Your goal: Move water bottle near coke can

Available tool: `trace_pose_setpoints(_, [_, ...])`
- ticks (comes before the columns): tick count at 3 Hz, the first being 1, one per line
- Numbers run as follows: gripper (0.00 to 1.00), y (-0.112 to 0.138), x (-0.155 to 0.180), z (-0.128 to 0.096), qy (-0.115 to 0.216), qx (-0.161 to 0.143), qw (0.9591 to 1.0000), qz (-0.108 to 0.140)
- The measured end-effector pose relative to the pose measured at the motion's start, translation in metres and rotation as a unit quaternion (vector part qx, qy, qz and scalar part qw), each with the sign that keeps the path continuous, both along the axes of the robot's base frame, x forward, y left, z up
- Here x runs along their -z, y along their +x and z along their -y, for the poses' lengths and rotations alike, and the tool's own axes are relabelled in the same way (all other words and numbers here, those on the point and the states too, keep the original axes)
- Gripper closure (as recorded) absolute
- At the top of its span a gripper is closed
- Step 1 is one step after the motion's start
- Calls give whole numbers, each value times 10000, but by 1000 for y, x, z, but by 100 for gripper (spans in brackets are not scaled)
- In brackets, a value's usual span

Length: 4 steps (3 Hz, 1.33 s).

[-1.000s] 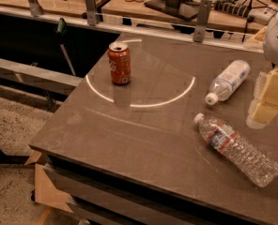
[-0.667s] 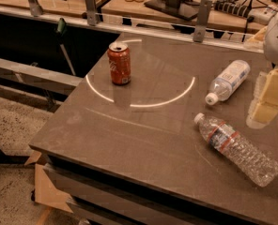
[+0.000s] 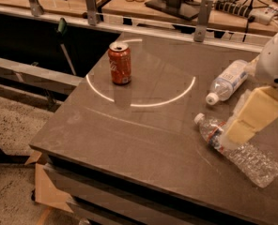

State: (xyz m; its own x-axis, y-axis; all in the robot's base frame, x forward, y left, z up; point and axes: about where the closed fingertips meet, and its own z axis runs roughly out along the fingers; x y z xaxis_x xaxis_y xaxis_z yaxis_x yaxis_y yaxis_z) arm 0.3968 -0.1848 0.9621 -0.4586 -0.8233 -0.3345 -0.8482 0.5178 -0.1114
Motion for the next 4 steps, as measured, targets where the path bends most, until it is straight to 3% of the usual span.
trace_pose_setpoints(1, [0,-24,25,-17,616,423,9972,-98])
trace_pose_setpoints(2, [0,-27,69,-9,1003,695,9925,-79])
trace_pose_setpoints(4, [0,-26,120,13,1090,991,9890,-160])
